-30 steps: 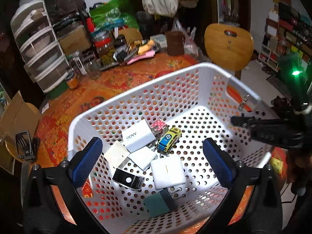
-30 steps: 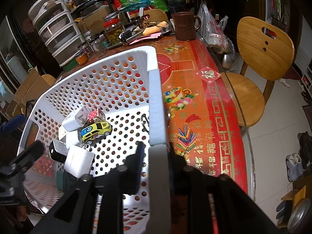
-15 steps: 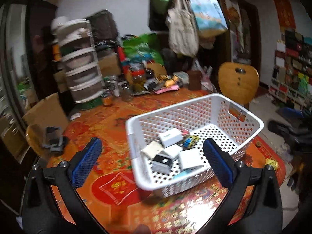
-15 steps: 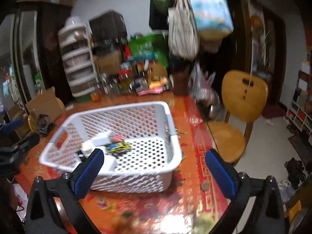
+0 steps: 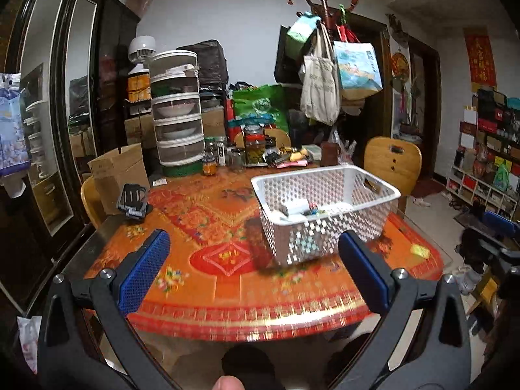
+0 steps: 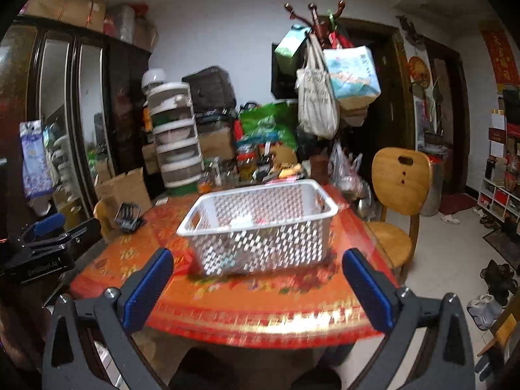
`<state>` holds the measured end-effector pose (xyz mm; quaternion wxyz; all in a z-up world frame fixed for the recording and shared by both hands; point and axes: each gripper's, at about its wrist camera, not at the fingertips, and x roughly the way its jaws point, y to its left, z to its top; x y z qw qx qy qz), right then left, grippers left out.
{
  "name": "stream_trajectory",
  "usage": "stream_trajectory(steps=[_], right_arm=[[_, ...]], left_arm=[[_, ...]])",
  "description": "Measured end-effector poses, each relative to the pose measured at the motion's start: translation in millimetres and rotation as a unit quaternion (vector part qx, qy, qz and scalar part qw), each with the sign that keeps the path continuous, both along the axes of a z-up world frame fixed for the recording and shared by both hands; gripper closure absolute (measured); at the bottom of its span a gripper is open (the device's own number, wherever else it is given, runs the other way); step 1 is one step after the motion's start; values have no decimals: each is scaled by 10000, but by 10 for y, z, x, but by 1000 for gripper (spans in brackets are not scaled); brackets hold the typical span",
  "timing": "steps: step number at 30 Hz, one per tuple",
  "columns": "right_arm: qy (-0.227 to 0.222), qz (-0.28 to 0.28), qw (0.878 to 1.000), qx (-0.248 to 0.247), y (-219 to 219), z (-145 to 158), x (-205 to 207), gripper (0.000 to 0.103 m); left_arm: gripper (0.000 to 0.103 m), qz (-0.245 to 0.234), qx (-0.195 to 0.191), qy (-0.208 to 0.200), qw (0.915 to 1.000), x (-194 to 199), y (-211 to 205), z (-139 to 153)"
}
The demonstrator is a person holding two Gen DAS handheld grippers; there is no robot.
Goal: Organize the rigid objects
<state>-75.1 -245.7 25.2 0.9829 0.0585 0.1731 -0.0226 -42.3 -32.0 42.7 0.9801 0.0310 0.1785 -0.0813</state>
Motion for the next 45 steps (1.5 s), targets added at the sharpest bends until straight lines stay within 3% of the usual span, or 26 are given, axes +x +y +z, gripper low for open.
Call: stream_trajectory(steps=[4,10,25,45], right_arm=[[345,-3,9993,-130,140,-60,-51,0],[423,-48,9986,-302,193,-91,-63,0],[505,-75,9983,-290,118,-103,-10,0],[523,-45,9981,-309,137,-109,-1,0]], left_arm=[[1,-316,-136,59,9994,-211,4,-11],[0,-429,-10,169,9989,-320,-149,-108],[1,-256,-131,436,9986,1,-162,-150],[1,-261,-66,532,9982,86,-204,-213]])
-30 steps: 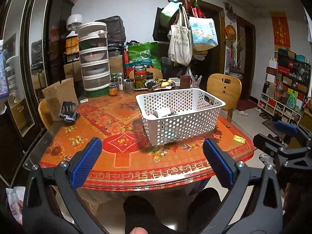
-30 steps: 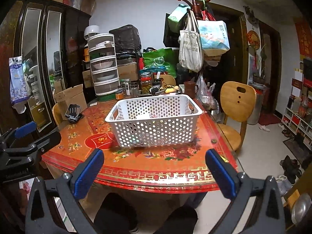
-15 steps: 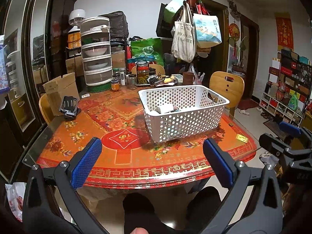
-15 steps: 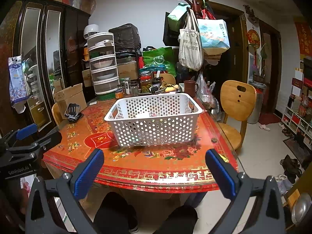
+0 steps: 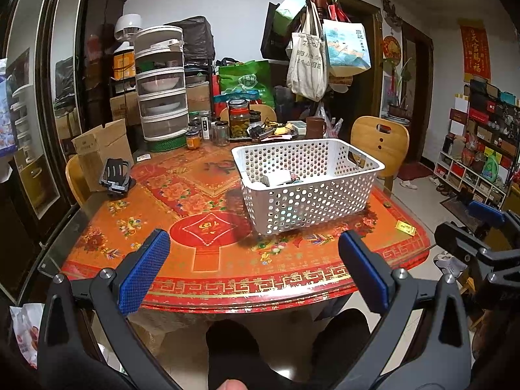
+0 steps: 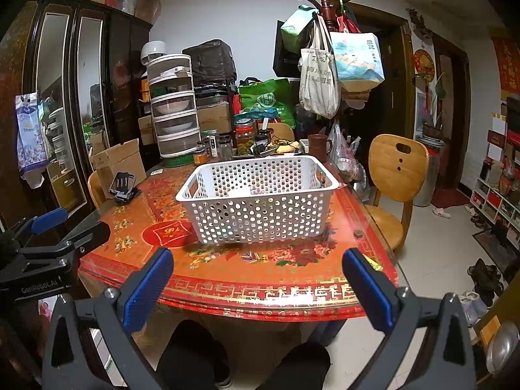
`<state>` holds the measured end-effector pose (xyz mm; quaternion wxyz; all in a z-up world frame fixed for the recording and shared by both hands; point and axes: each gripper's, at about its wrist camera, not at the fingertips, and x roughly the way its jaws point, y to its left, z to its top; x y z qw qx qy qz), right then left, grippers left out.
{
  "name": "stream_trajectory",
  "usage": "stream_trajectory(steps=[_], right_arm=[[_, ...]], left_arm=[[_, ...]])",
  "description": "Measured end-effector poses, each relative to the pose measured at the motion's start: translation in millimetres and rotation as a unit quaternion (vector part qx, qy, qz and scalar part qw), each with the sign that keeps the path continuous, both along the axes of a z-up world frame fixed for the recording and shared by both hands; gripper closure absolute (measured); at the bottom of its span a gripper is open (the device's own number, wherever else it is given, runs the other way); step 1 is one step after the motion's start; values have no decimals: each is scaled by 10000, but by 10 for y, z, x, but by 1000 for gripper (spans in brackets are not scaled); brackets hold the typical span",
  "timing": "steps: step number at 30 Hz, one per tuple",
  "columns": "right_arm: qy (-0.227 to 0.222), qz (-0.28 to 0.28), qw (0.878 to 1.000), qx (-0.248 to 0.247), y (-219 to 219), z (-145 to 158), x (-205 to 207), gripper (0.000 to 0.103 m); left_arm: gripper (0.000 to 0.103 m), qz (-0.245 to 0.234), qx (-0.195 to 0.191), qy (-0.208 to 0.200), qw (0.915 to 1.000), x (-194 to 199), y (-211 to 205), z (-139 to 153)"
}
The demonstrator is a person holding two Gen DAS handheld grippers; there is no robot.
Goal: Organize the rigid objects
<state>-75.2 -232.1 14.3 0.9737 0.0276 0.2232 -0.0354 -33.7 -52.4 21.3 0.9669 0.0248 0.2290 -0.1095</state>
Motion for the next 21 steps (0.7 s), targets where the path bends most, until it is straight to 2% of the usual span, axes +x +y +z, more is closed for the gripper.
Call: stream_trajectory(steps=[21], right_arm=[[-5,8,10000,-9,19,-2,3,0]], left_arm=[[1,12,17,23,10000,1,9,-40]])
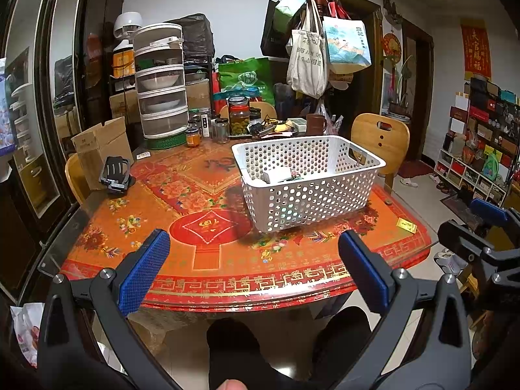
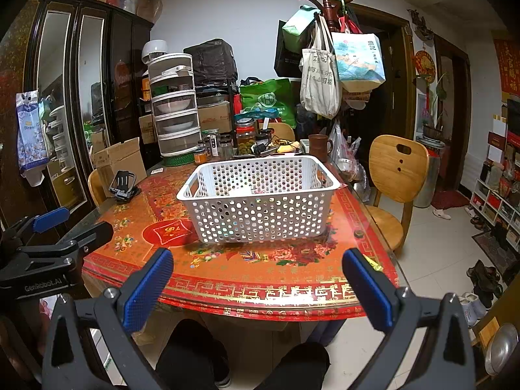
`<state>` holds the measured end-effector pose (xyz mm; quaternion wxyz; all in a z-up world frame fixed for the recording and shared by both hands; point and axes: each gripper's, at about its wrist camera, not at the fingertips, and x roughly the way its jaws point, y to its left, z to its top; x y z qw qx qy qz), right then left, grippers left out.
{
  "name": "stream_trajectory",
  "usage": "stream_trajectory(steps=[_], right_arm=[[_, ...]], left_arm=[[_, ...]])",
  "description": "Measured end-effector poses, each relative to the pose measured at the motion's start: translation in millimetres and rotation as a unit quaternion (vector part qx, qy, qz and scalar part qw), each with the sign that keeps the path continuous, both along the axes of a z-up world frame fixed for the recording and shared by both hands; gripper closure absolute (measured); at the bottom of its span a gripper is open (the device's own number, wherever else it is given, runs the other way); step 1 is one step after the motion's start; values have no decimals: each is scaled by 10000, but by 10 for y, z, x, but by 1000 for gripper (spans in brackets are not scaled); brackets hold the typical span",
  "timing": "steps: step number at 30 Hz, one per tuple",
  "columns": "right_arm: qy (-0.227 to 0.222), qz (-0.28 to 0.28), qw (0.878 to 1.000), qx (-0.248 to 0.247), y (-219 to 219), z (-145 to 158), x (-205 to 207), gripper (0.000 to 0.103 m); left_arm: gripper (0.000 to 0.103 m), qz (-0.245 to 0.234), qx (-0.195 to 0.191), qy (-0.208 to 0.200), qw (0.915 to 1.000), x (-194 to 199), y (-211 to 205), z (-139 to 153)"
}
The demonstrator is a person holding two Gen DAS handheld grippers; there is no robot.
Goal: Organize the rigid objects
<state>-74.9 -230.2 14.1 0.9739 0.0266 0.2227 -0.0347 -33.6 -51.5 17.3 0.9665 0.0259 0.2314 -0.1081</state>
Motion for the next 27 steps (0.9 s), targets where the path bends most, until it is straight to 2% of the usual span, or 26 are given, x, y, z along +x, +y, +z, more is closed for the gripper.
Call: stream_trajectory(steps=[12,27], right_arm=[[27,12,10000,-42,23,-27,-9,0],[20,-3,10000,-43,14,-24,-1,0]], left_arm=[[1,3,3,9,10000,3,-6,7],[0,33,66,10,10000,-1,2,-131]])
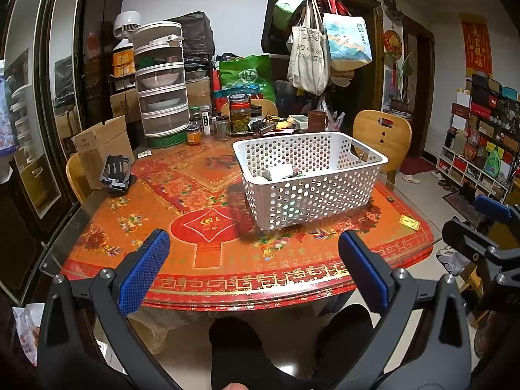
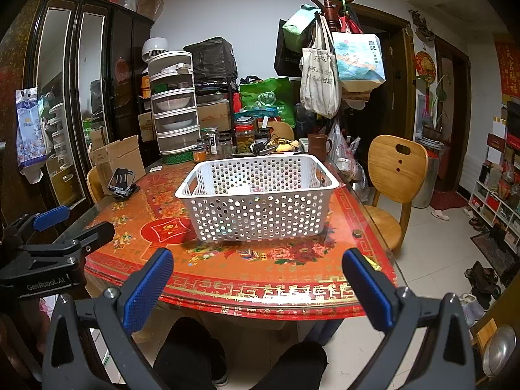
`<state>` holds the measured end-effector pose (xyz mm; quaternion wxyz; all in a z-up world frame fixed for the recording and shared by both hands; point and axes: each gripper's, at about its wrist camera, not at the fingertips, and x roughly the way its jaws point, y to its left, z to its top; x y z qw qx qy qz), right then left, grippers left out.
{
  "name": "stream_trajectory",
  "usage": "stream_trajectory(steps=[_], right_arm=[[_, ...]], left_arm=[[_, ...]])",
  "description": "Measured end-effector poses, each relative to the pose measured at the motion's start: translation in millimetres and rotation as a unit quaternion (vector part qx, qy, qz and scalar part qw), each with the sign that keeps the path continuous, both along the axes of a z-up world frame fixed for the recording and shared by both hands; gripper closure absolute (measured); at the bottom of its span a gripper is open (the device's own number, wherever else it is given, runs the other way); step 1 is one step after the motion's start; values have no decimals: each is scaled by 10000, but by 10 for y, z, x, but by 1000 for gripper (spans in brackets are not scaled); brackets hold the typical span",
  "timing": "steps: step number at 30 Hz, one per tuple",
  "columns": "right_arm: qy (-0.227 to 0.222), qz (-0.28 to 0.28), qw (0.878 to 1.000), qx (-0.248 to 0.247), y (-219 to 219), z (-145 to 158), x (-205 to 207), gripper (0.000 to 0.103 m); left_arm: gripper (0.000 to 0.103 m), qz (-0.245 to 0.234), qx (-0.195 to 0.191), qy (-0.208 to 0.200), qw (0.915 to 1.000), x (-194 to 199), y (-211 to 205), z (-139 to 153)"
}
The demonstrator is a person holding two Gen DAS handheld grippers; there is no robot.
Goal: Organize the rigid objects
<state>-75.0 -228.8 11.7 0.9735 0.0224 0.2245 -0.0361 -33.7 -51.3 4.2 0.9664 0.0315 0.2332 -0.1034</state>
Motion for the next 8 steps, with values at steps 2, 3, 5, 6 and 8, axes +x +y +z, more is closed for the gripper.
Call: stream_trajectory(steps=[2,3,5,6,8], right_arm=[[-2,0,10000,0,-9,-1,-3,0],[-3,-6,10000,-2,-9,-1,-3,0],[-3,-4,10000,2,-17,-2,-4,0],[-2,-11,10000,-4,-15,-2,-4,0],[-2,-5,10000,-5,-17,-2,-5,0]], left_arm=[[0,9,39,-13,10000,3,-6,2],[0,9,45,-18,10000,-4,1,-10],[1,-21,20,0,10000,-8,8,-24],[1,-22,20,6,10000,-2,4,-13],[1,-48,6,19,10000,4,6,-8]])
